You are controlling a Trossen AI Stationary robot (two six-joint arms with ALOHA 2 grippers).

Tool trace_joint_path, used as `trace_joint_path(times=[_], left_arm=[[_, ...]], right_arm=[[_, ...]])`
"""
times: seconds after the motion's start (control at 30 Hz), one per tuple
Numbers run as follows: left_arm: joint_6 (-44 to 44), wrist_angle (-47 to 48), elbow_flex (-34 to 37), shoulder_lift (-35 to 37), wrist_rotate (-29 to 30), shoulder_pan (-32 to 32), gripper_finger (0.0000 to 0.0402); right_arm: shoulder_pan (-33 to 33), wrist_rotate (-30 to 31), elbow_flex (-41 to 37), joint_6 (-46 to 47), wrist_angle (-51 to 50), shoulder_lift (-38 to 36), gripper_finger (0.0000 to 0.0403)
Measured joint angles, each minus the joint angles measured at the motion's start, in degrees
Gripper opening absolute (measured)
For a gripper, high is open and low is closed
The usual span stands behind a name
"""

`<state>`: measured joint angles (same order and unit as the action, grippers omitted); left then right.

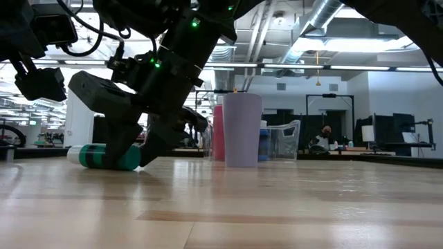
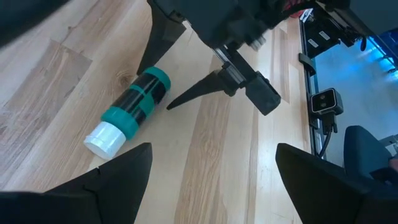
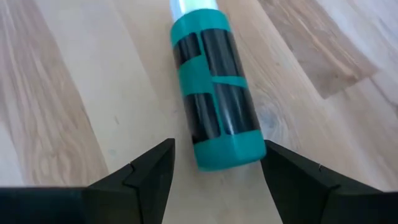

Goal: Pick & Place Paint Supplies
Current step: Put the green paint bottle into the transparent bin

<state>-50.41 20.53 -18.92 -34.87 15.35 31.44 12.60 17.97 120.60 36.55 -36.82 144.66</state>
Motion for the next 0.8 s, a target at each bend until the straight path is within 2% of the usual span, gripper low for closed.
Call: trace_joint_path(times=[0.17,0.43,0.63,0.8], left_arm=[[0.0,0.0,0.0,0.0,0.2,0.0,0.0335],[0.0,0.0,0.0,0.0,0.9,0.0,0.0335],[0.0,0.0,0.0,0.0,0.9,0.0,0.0335],[0.0,0.0,0.0,0.0,0.9,0.0,0.0335]], right_arm=[[0.0,0.0,0.0,-5.8,0.0,0.0,0.0227],[-1.1,-0.3,0.0,-4.8,3.1,0.0,0.0227],[-2.3,-4.6,0.0,-5.0,4.5,0.0,0.0225],[-2.9,-6.2,0.0,-5.0,3.2,0.0,0.0203]])
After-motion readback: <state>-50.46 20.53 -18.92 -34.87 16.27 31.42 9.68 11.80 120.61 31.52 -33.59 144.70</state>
